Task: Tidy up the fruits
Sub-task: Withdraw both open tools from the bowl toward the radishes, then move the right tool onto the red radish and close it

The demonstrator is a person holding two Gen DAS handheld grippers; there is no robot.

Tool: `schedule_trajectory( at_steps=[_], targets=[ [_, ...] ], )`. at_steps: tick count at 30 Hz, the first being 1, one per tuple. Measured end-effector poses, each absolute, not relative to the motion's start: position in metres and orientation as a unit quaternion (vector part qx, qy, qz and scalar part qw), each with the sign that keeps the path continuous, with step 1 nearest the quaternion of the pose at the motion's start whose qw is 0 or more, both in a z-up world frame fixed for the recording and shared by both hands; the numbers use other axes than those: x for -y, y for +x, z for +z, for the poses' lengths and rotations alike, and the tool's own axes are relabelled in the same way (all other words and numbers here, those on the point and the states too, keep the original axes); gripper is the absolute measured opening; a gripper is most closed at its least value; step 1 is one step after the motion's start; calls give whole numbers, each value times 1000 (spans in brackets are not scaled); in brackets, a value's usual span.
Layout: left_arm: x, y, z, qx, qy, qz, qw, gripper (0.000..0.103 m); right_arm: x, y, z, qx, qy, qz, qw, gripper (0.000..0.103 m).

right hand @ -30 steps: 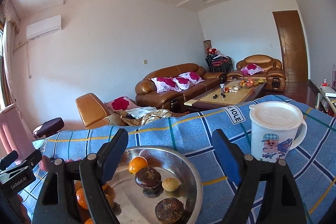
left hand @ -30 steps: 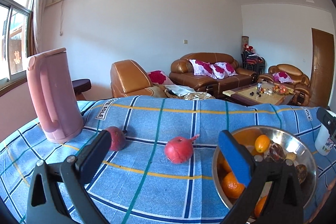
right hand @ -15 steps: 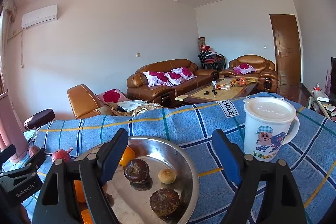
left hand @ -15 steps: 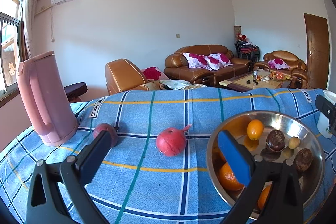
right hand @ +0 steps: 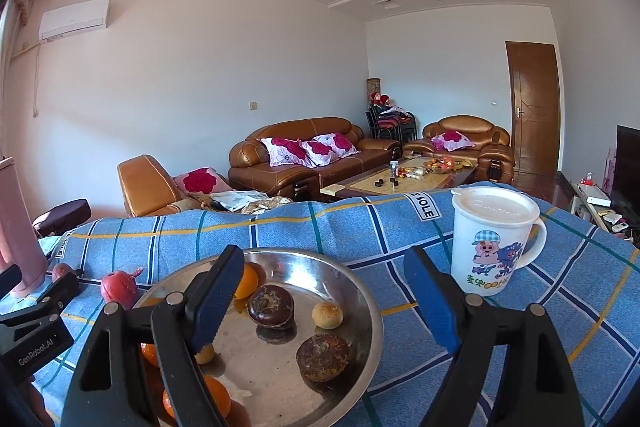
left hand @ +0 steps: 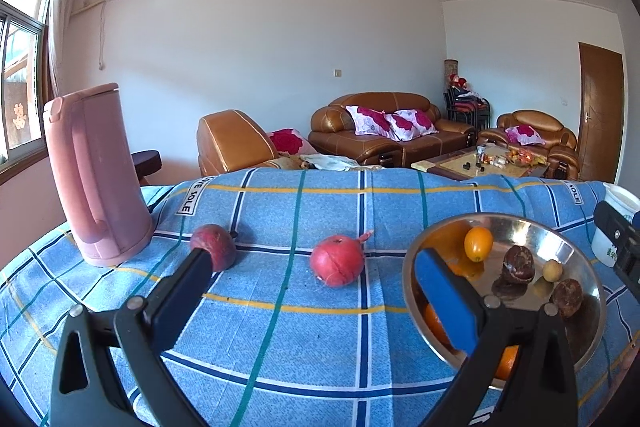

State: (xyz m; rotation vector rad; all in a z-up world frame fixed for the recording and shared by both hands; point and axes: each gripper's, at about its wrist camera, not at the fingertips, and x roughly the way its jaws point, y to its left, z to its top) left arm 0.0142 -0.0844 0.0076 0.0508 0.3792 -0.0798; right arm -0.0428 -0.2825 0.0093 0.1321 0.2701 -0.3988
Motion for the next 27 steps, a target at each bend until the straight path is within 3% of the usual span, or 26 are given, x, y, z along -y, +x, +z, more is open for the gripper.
schedule_trajectory(
  at_steps=[27],
  targets=[
    [-30, 26, -2, -225, 33, 3, 974, 103, 164, -11, 8, -157, 50, -141, 976, 83]
  ],
)
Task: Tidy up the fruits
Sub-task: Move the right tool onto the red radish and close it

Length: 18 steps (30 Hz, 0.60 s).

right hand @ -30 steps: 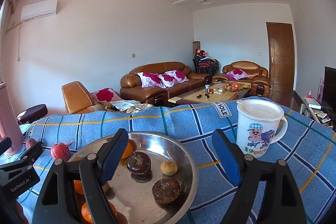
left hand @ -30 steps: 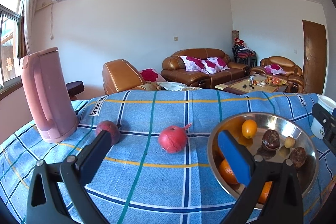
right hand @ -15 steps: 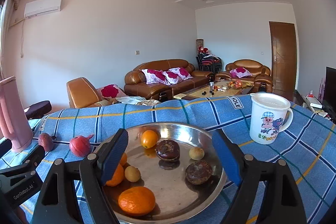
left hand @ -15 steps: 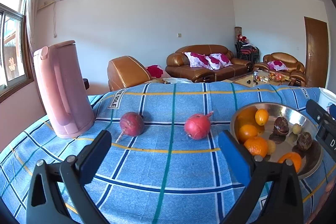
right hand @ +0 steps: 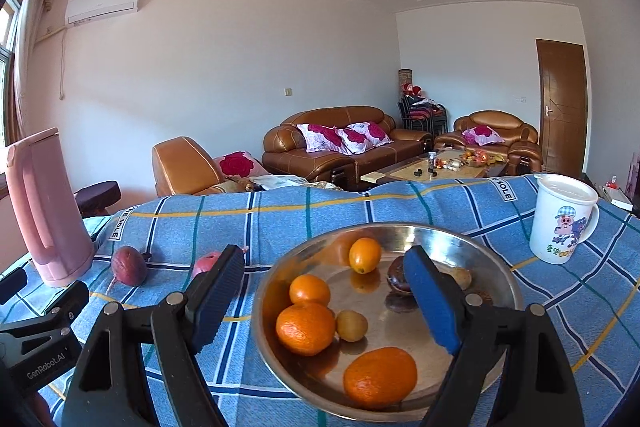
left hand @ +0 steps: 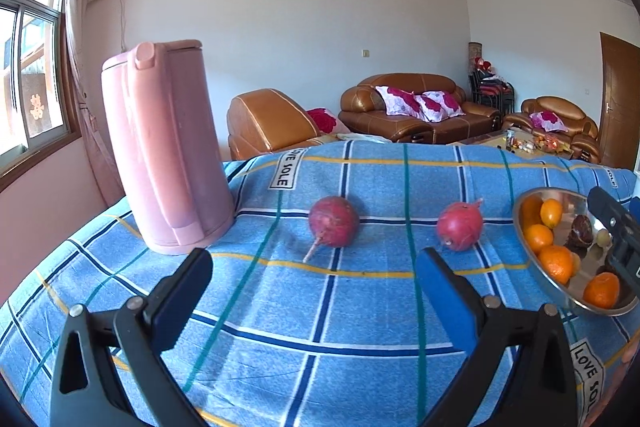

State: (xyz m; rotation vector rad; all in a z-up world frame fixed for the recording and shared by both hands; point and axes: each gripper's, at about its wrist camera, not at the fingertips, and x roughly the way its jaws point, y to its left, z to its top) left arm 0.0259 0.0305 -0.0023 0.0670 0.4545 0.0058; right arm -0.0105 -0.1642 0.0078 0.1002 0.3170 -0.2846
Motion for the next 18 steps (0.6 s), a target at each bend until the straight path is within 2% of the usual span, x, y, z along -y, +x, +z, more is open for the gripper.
schedule_trajectory(
  at_steps=[8, 18],
  targets=[
    [-73, 50, -7, -248, 19, 49, 967, 103, 130, 18, 5, -180, 33, -106, 977, 83],
    [-106, 69, -19, -294, -27, 88, 951, 103, 97, 94, -10, -272, -2, -41, 961, 83]
  ],
)
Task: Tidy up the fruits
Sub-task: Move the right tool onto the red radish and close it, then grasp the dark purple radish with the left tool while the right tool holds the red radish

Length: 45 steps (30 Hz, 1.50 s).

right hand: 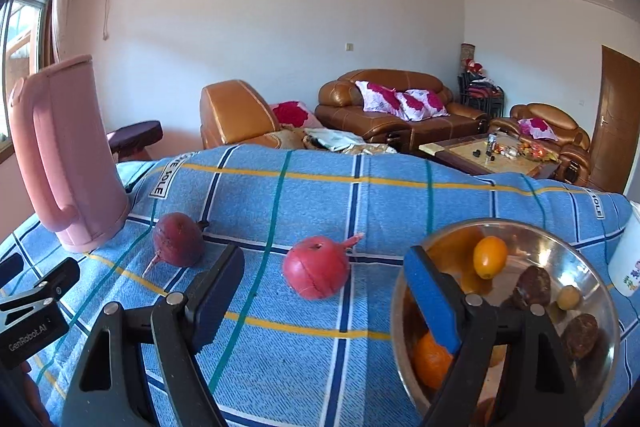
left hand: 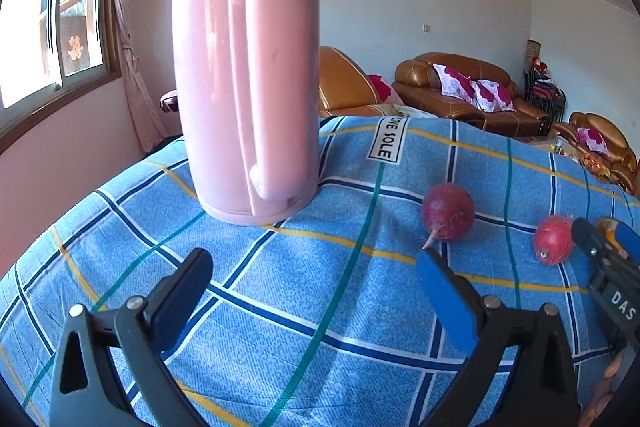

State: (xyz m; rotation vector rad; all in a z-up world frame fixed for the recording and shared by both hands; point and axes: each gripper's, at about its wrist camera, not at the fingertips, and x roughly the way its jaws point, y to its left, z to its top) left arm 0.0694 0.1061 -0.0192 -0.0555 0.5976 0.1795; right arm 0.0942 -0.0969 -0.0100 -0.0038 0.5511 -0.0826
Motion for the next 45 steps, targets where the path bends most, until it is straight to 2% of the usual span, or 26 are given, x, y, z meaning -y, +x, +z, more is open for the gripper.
schedule_trajectory(
  at_steps=[11, 16, 21, 25, 27, 35, 41, 45],
  targets=[
    [-99, 68, -18, -293, -5, 91, 952, 103, 83, 152, -32, -359, -38, -35, 932, 82],
    [-100, 69, -18, -299, -8, 90, 950, 103, 87, 168, -40, -392, -42, -49, 918, 76],
    [-98, 72, -18, -299, -4, 89, 950, 103, 101, 182, -51, -428, -17, -49, 902, 55],
    [-94, 74, -18, -297, 3, 86, 951, 103, 101, 183, -52, -427, -22, -46, 903, 54],
    [-95, 75, -17, -294, 1, 84, 952, 103, 102, 179, -48, -415, -16, -41, 909, 54],
    [-92, 75, -17, -290, 0, 54, 956, 103, 98, 101, -15, -257, -14, -49, 965, 54],
    [-70, 77, -12, -281, 17, 16, 959, 103, 109, 63, -3, -203, 5, -65, 977, 54],
    [-42, 105, 0, -289, 51, -22, 956, 103, 120, 71, 1, -213, 19, -65, 975, 54]
  ],
)
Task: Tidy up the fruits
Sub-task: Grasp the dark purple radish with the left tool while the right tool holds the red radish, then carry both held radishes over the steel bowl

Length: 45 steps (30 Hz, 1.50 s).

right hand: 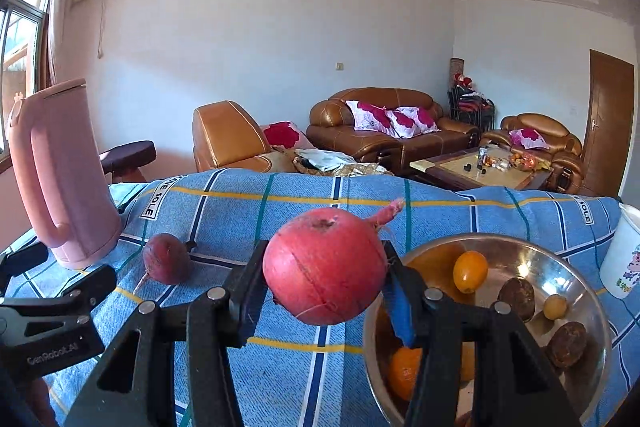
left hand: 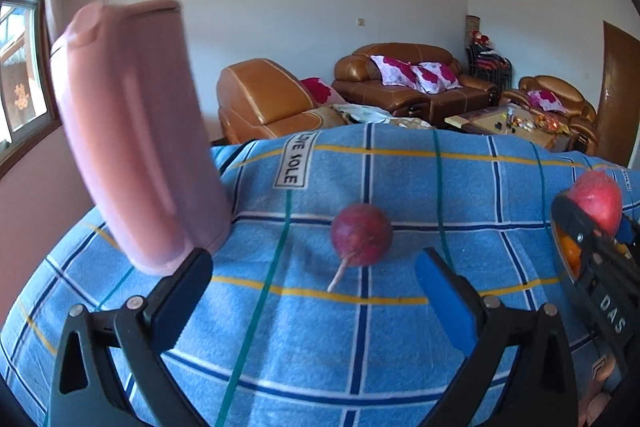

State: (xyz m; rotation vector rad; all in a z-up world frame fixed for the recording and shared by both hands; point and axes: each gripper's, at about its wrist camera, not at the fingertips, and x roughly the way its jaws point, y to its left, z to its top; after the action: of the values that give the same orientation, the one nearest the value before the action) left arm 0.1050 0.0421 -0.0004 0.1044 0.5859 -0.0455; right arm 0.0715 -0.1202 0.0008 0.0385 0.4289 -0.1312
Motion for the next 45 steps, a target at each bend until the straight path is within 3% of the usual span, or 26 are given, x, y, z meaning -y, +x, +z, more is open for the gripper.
schedule_trajectory(
  at_steps=[2, 6, 14, 19, 45],
  targets=[
    [-27, 124, -1, -304, 65, -33, 950, 100, 124, 72, 1, -215, 27, -64, 974, 54],
    [-7, 156, -15, -338, 83, -29, 937, 85, 126, 73, 1, -220, 29, -60, 973, 54],
    [-3, 179, -35, -376, 80, -36, 922, 77, 124, 78, -3, -230, 27, -55, 971, 54],
    [-19, 190, -43, -414, 26, -62, 908, 56, 122, 81, -3, -234, 23, -55, 970, 54],
    [-52, 102, -23, -319, -68, -31, 945, 55, 115, 46, 0, -200, -6, -75, 977, 54]
  ],
)
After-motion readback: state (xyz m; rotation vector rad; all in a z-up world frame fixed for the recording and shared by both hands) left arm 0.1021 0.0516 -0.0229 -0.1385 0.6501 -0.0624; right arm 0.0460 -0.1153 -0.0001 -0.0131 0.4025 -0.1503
